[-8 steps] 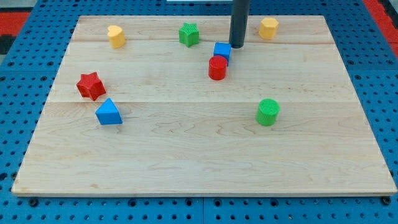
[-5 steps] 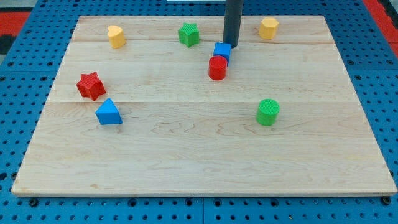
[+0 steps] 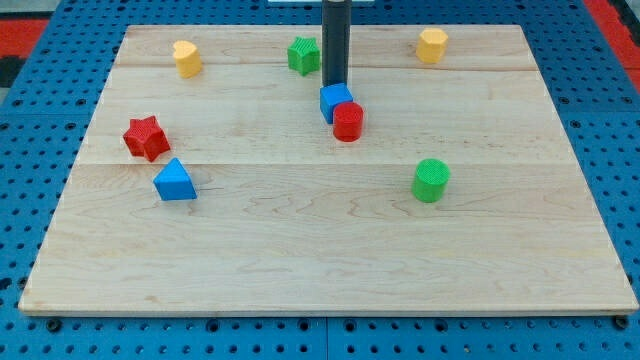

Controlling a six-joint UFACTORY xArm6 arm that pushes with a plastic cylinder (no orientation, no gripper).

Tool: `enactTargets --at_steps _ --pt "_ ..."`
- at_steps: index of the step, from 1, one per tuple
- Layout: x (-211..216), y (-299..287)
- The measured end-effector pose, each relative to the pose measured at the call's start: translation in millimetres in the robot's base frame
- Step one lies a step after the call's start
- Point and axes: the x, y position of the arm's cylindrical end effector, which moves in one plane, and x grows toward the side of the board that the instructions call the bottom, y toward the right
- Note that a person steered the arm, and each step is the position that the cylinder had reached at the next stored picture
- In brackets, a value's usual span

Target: Place the blue cube towards the top right side of the red star

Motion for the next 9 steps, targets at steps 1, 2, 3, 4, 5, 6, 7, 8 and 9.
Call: enactTargets --at_steps 1,2,3,4,5,6,7,8,9 --pt "17 12" --pt "50 -8" --pt "66 -13" --pt "69 1" --pt "75 24" --pt "77 61" --pt "109 59" --pt "113 10" --pt "110 -55"
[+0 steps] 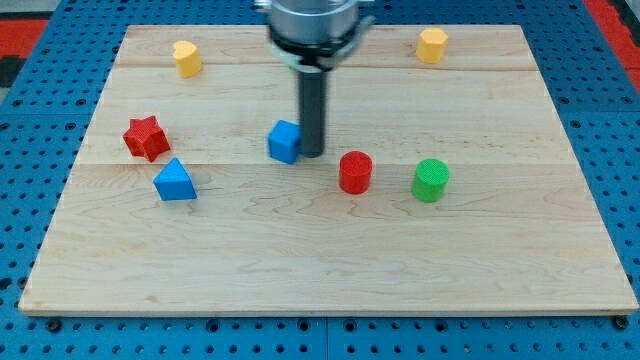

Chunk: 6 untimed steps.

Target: Place the blue cube towards the top right side of the red star

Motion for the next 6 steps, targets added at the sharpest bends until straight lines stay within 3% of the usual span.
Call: enactTargets --at_steps 6 --pt "-84 -167"
